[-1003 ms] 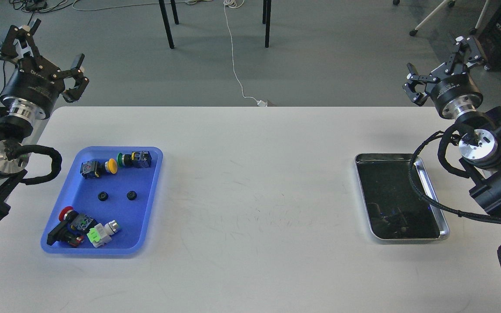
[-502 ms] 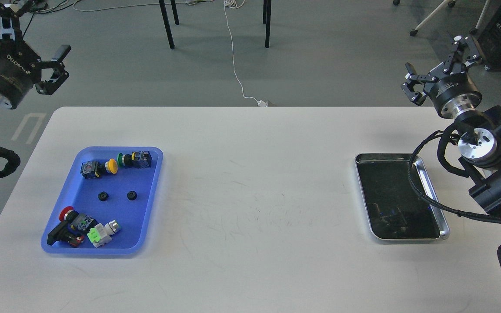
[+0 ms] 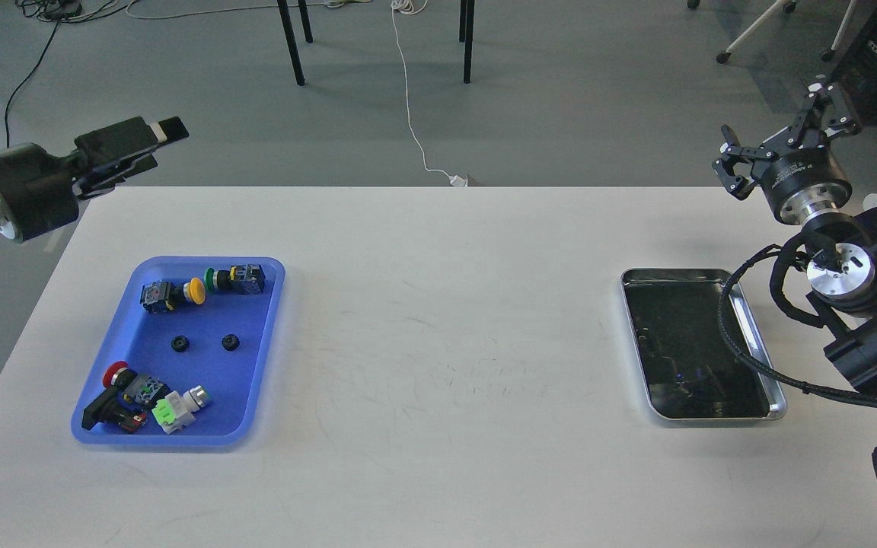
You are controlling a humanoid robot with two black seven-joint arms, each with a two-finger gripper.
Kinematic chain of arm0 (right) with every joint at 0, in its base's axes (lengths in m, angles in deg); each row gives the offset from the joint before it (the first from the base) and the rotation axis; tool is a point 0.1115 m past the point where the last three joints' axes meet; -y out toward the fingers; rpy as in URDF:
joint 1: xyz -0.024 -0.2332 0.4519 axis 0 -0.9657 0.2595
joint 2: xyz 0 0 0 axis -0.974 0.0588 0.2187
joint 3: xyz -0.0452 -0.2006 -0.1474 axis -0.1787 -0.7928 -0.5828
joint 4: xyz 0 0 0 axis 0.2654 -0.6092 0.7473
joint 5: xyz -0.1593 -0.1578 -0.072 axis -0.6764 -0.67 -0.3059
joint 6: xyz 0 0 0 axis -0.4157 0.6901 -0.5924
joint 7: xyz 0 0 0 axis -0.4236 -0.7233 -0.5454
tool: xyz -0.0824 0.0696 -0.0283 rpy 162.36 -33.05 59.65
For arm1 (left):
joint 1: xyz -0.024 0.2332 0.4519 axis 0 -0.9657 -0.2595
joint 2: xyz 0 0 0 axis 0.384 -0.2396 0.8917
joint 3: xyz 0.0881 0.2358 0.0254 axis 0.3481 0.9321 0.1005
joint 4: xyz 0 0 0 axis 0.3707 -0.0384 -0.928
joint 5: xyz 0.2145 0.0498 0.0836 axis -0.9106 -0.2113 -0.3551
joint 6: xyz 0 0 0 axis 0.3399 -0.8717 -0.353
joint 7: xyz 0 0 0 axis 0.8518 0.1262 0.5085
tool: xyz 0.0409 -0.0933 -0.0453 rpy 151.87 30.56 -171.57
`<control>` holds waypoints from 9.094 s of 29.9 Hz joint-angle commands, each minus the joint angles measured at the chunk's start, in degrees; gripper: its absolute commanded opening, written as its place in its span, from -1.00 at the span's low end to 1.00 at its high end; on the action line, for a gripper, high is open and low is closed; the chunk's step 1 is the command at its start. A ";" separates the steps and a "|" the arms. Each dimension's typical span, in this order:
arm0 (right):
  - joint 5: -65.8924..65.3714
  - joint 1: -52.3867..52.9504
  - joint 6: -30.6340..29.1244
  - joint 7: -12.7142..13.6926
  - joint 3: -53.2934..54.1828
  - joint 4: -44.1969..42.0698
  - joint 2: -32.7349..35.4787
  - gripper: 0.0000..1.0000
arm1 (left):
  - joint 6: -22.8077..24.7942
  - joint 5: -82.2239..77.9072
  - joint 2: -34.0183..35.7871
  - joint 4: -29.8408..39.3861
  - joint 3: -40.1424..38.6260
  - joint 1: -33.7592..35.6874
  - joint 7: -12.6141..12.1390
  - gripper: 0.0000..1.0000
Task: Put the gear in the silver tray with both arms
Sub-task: 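Reach the left gripper into the blue tray and grasp a black gear, then carry the black gear with the left gripper toward the table's middle, then release the gear on the table and lift the left gripper away, then reach the right gripper to the black gear and grasp it, then carry the gear with the right gripper into the silver tray, release, then lift the right gripper away from the silver tray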
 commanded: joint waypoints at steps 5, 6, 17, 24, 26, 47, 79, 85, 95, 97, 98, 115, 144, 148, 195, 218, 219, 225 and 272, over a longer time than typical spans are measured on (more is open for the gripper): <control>0.00 -0.15 -0.08 0.03 0.87 0.56 -0.01 0.98 | -6.90 -24.18 0.08 3.33 10.05 -0.08 0.43 0.74; 0.00 -0.15 -0.08 0.03 0.87 0.56 -0.01 0.98 | -8.65 -27.43 -0.27 3.24 11.98 -0.16 0.43 0.64; 0.00 -0.24 -2.37 0.03 0.87 0.56 -0.45 0.98 | -13.59 -44.51 -8.88 -8.70 20.62 -0.16 -0.09 0.26; 0.00 -0.42 -2.19 0.03 1.05 0.56 -0.36 0.98 | -13.86 -44.51 -9.50 -13.80 21.32 -2.01 -0.09 0.12; 0.00 -0.77 -2.19 0.03 1.04 0.56 -0.27 0.98 | -13.86 -44.42 -10.46 -15.03 21.32 -1.92 0.08 0.08; 0.00 -0.77 -2.02 0.03 0.96 0.56 -0.18 0.98 | -15.70 -43.89 -11.26 -16.18 22.20 -2.89 0.17 -0.39; 0.09 -7.88 -2.19 -0.32 3.33 13.03 10.88 0.98 | -13.51 -32.47 -13.52 -1.50 21.67 13.36 -2.98 -0.80; 0.18 -12.72 -2.37 -0.41 3.51 17.79 17.21 0.98 | -13.15 -32.91 -28.46 -5.01 22.20 14.87 -5.01 -0.80; 0.18 -14.92 -2.46 -0.41 3.51 19.28 19.68 0.98 | -10.43 -46.26 -49.56 -12.66 23.77 14.60 -5.89 -0.79; 0.18 -15.01 -2.37 -0.41 3.51 19.90 19.68 0.98 | -10.43 -46.97 -52.38 -14.85 26.58 14.86 -5.98 -0.79; 0.09 -15.01 -2.37 -0.41 3.51 20.25 19.68 0.98 | -10.52 -46.97 -53.44 -15.99 27.98 14.87 -5.98 -0.79; -0.09 -15.01 -2.37 -0.41 2.80 20.60 19.68 0.98 | -10.43 -47.06 -61.53 -27.70 29.67 13.99 -5.98 -0.25; -31.19 14.94 -3.42 0.82 -29.16 21.48 20.57 0.98 | -9.47 40.87 -34.21 -17.15 5.59 11.44 -3.08 0.94; -31.82 24.26 -3.34 0.82 -42.34 20.17 14.16 0.97 | -5.95 56.80 -29.73 -17.85 4.01 10.65 -2.99 0.95; -65.30 39.31 2.47 0.29 -98.00 19.55 -19.87 0.28 | -4.63 65.62 -24.27 -17.50 -13.31 -2.10 -3.70 0.95; -65.65 39.48 2.55 0.29 -99.68 20.42 -19.70 -0.64 | -4.80 65.71 -21.81 -17.24 -13.84 -2.10 -3.70 0.95; -65.65 39.83 2.55 0.29 -99.59 20.86 -19.35 -0.64 | -4.80 65.71 -21.81 -17.15 -13.84 -2.10 -3.70 0.95; -65.65 44.31 2.55 0.29 -98.80 23.59 -12.94 -0.65 | -4.80 65.71 -21.37 -17.06 -13.84 -2.01 -3.70 0.95; -66.40 33.35 4.31 0.73 -69.31 25.36 15.82 0.81 | -3.93 61.06 -19.44 -16.80 -10.24 -1.48 -4.05 0.95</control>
